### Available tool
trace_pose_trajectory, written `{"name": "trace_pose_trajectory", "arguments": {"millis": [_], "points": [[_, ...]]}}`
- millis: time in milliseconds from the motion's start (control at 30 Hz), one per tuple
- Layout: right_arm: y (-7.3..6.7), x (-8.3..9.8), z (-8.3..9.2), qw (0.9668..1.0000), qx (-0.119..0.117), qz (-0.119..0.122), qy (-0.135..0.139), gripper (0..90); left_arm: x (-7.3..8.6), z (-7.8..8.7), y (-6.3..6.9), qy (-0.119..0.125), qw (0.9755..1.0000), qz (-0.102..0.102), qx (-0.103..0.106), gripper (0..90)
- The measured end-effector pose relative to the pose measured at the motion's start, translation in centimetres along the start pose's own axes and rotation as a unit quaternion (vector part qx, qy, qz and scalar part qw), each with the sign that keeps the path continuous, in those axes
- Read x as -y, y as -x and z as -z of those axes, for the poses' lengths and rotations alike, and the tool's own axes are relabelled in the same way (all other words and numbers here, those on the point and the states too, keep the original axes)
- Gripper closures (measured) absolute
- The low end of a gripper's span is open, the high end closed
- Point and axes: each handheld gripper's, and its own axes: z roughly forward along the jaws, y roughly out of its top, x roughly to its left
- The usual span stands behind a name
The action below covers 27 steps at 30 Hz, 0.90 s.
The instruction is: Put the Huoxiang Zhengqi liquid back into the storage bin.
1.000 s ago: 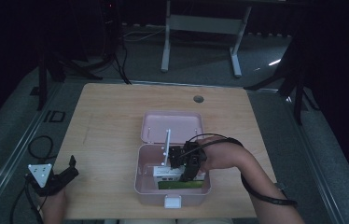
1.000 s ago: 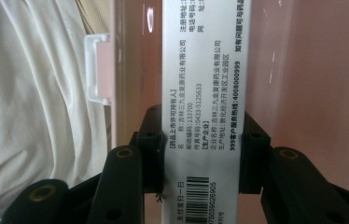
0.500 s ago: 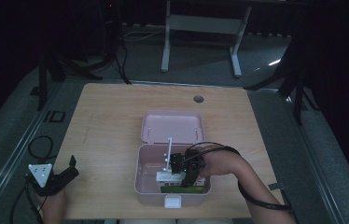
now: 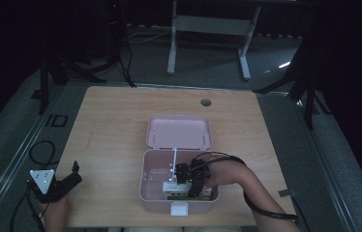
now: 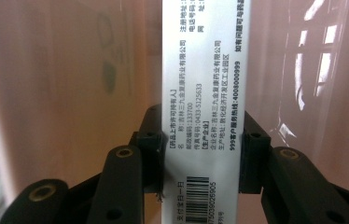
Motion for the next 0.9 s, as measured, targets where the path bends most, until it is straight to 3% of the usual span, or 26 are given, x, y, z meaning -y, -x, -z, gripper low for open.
{"name": "trace_pose_trajectory", "arguments": {"millis": [233,433,567,733,900], "points": [[0.1,0.1,-0.7,0.9999,-0.006,0.001,-0.009,60.6,0.0,0.0,0.0,0.000,1.0000,0.000,0.000,2.1],[-0.1,0.1,-0.8,0.9997,-0.014,0.003,-0.022,50.6,0.0,0.0,0.0,0.000,1.0000,0.000,0.000,2.1],[-0.3,0.5,0.8,0.9999,-0.014,0.005,-0.001,45.0,0.0,0.0,0.0,0.001,1.0000,-0.001,0.000,2.1],[-0.4,1.3,3.0,0.9998,0.006,0.000,0.018,39.5,0.0,0.0,0.0,0.001,1.0000,0.000,0.000,2.1],[-0.7,2.7,5.7,0.9982,0.008,-0.006,0.059,32.1,0.0,0.0,0.1,0.000,1.0000,-0.001,-0.001,2.1]]}}
